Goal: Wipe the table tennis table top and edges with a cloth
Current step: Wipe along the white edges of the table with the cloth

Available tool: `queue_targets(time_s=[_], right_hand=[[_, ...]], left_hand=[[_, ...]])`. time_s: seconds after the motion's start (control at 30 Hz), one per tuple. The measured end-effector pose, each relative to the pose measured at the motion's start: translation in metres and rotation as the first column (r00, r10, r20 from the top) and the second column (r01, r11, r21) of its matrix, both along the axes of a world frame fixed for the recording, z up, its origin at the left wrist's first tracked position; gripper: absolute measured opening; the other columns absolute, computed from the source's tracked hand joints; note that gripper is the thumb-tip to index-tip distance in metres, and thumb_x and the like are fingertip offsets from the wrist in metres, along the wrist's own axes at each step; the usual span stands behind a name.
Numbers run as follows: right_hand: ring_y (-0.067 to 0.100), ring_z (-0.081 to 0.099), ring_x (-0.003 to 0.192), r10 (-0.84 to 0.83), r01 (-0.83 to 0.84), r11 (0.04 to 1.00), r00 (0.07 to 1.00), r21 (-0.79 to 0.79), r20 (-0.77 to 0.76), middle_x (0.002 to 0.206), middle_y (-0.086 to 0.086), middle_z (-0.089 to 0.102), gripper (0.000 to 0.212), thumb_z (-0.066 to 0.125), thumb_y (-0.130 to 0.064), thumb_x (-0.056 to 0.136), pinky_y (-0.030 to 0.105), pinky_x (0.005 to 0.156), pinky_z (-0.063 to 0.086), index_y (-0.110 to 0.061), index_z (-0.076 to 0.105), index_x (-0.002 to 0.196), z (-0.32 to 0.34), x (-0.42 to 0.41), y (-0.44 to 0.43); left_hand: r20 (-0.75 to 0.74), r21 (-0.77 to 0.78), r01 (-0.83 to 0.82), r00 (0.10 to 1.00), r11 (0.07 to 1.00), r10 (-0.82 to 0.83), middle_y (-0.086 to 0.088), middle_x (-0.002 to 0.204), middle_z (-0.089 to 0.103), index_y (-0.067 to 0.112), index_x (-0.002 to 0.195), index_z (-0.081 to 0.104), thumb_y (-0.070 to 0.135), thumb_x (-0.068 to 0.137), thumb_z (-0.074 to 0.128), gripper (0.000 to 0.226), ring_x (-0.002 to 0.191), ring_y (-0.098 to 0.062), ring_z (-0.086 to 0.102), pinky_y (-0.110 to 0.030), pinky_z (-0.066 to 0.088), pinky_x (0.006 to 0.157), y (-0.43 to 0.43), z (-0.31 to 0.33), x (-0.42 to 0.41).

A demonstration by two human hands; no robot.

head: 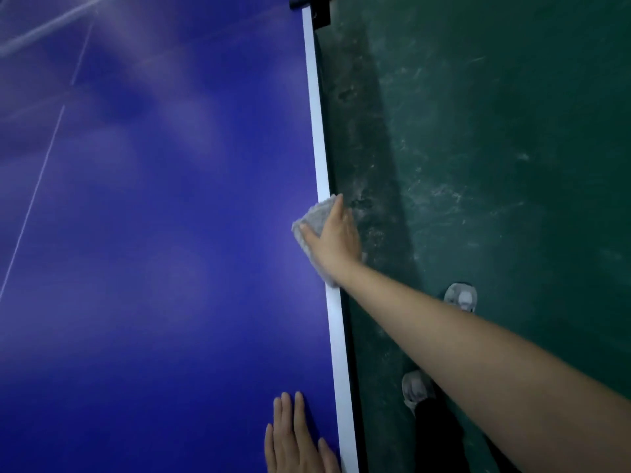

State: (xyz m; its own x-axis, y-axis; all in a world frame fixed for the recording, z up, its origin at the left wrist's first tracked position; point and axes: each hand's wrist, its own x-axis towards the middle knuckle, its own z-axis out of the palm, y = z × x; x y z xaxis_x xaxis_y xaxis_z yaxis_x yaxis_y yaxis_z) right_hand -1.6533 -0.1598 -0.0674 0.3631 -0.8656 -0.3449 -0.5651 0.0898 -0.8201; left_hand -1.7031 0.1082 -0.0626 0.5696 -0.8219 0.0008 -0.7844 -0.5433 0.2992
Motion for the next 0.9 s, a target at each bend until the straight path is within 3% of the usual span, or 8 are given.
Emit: queue_targets(time_s=[0.13, 0.2, 0.27, 0.33, 0.47, 0.53, 0.7, 0.9], right_hand=[[0.019, 0.052, 0.122, -0.103, 0.084, 0.974, 0.991, 0.209, 0.081, 0.133, 0.01, 0.052, 0.052, 0.05, -0.043, 0.094, 0.03, 0.095, 0.043, -0.011, 0.04, 0.134, 0.0, 0.032, -0.092], [0.006, 0.062, 0.102, -0.169, 0.08, 0.947, 0.948, 0.31, 0.27, 0.126, 0.014, 0.056, 0.042, 0.053, -0.032, 0.095, 0.018, 0.082, 0.047, -0.009, 0.043, 0.128, -0.002, 0.035, -0.105], [0.016, 0.055, 0.117, -0.183, 0.073, 0.95, 0.918, 0.304, 0.351, 0.135, 0.012, 0.05, 0.048, 0.056, -0.03, 0.094, 0.028, 0.101, 0.042, -0.011, 0.039, 0.135, -0.007, 0.031, -0.096], [0.015, 0.034, 0.137, -0.151, 0.039, 0.952, 0.923, 0.304, 0.355, 0.152, 0.0, 0.031, 0.066, 0.054, -0.038, 0.093, 0.032, 0.113, 0.027, -0.02, 0.021, 0.149, -0.019, 0.02, -0.07], [-0.003, 0.019, 0.14, -0.136, 0.004, 0.936, 0.926, 0.351, 0.352, 0.151, -0.023, 0.016, 0.07, 0.054, -0.047, 0.089, 0.018, 0.109, 0.02, -0.054, 0.001, 0.134, -0.037, -0.005, -0.008], [0.003, 0.02, 0.142, -0.15, -0.031, 0.905, 0.909, 0.423, 0.389, 0.152, -0.016, 0.017, 0.075, 0.059, -0.038, 0.088, 0.023, 0.114, 0.022, -0.05, 0.001, 0.133, -0.037, -0.009, -0.001], [0.0, -0.001, 0.143, -0.098, -0.04, 0.941, 0.918, 0.336, 0.384, 0.153, -0.017, -0.008, 0.076, 0.049, -0.046, 0.091, 0.012, 0.112, 0.002, -0.039, -0.011, 0.137, -0.033, 0.033, -0.097], [0.024, 0.024, 0.143, -0.169, -0.013, 0.93, 0.871, 0.367, 0.461, 0.156, 0.013, 0.021, 0.077, 0.056, -0.031, 0.093, 0.037, 0.116, 0.022, -0.005, 0.011, 0.15, -0.039, 0.132, -0.313]], left_hand=[[0.012, -0.062, 0.048, 0.999, 0.997, -0.048, -0.007, 0.135, 0.05, -0.004, 0.117, 0.057, 0.023, 0.072, 0.04, 0.055, 0.139, 0.007, 0.012, -0.026, 0.018, 0.109, -0.054, 0.005, 0.028], [0.021, -0.119, 0.02, 1.0, 0.993, -0.018, -0.016, 0.132, 0.05, -0.004, 0.125, 0.051, 0.022, 0.079, 0.039, 0.054, 0.137, -0.001, 0.022, -0.027, 0.017, 0.107, -0.102, 0.01, 0.052], [0.017, -0.145, 0.016, 1.0, 0.989, -0.013, -0.014, 0.14, 0.042, 0.0, 0.133, 0.043, 0.024, 0.085, 0.035, 0.055, 0.133, -0.015, 0.03, -0.029, 0.017, 0.108, -0.156, 0.014, 0.078], [-0.052, -0.115, 0.002, 0.999, 0.993, -0.008, 0.0, 0.147, 0.028, 0.005, 0.14, 0.036, 0.031, 0.089, 0.031, 0.058, 0.138, -0.014, 0.025, -0.033, 0.015, 0.113, -0.216, 0.018, 0.102], [-0.16, -0.067, -0.048, 0.986, 0.997, 0.037, 0.005, 0.154, 0.016, 0.014, 0.146, 0.024, 0.031, 0.09, 0.033, 0.06, 0.141, -0.003, 0.008, -0.031, 0.003, 0.118, -0.324, 0.013, 0.145], [-0.149, -0.062, -0.097, 0.985, 0.993, 0.087, 0.003, 0.155, 0.017, 0.014, 0.147, 0.024, 0.026, 0.095, 0.035, 0.054, 0.142, -0.005, 0.008, -0.032, 0.001, 0.118, -0.365, 0.007, 0.168], [-0.042, 0.0, -0.182, 0.982, 0.983, 0.182, 0.0, 0.156, 0.017, 0.013, 0.148, 0.021, 0.014, 0.1, 0.029, 0.049, 0.144, -0.011, 0.008, -0.032, 0.0, 0.117, -0.43, -0.006, 0.22], [0.045, -0.025, -0.206, 0.977, 0.978, 0.207, 0.001, 0.155, 0.022, 0.014, 0.147, 0.025, 0.008, 0.097, 0.031, 0.051, 0.144, -0.011, 0.012, -0.031, 0.002, 0.117, -0.436, -0.018, 0.227]])
